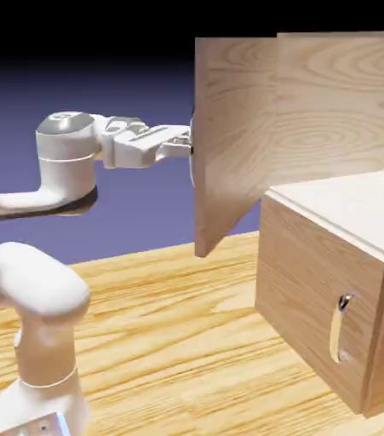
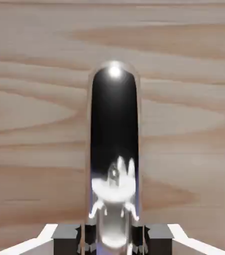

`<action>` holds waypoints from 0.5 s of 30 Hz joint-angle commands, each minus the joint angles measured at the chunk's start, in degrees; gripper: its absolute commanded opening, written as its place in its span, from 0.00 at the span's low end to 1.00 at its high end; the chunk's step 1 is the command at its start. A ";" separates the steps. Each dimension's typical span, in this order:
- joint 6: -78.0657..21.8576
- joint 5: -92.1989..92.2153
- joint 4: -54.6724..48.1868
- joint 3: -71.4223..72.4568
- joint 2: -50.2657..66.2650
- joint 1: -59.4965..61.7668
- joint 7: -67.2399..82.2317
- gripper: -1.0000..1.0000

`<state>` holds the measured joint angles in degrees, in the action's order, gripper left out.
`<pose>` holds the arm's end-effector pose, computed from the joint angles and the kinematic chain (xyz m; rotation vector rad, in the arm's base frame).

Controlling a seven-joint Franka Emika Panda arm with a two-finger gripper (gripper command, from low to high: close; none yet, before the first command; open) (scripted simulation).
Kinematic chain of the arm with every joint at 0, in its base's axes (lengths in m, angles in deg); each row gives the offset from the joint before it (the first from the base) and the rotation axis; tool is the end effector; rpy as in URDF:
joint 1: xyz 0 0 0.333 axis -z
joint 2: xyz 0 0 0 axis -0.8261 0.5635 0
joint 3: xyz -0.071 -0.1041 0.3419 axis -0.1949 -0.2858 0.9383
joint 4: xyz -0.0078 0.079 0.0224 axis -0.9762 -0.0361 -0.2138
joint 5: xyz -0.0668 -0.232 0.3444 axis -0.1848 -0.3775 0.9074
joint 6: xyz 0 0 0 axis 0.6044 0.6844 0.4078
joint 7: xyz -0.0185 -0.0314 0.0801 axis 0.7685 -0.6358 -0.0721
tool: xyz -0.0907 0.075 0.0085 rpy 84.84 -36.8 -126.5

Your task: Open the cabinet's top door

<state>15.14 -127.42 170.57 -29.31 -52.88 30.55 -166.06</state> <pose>0.2069 0.0433 0.5805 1.4861 -1.6013 2.1837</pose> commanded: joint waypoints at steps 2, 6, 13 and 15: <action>-3.45 3.84 -1.25 4.17 1.86 0.22 -0.82 0.00; -10.52 11.32 -4.96 12.47 6.70 1.61 -2.76 0.00; -23.88 22.83 -15.52 27.01 17.74 8.31 -6.71 0.00; -27.85 25.48 -19.34 31.16 21.11 11.29 -7.88 0.00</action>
<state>-12.65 -101.96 151.24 1.85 -31.78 41.84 -173.93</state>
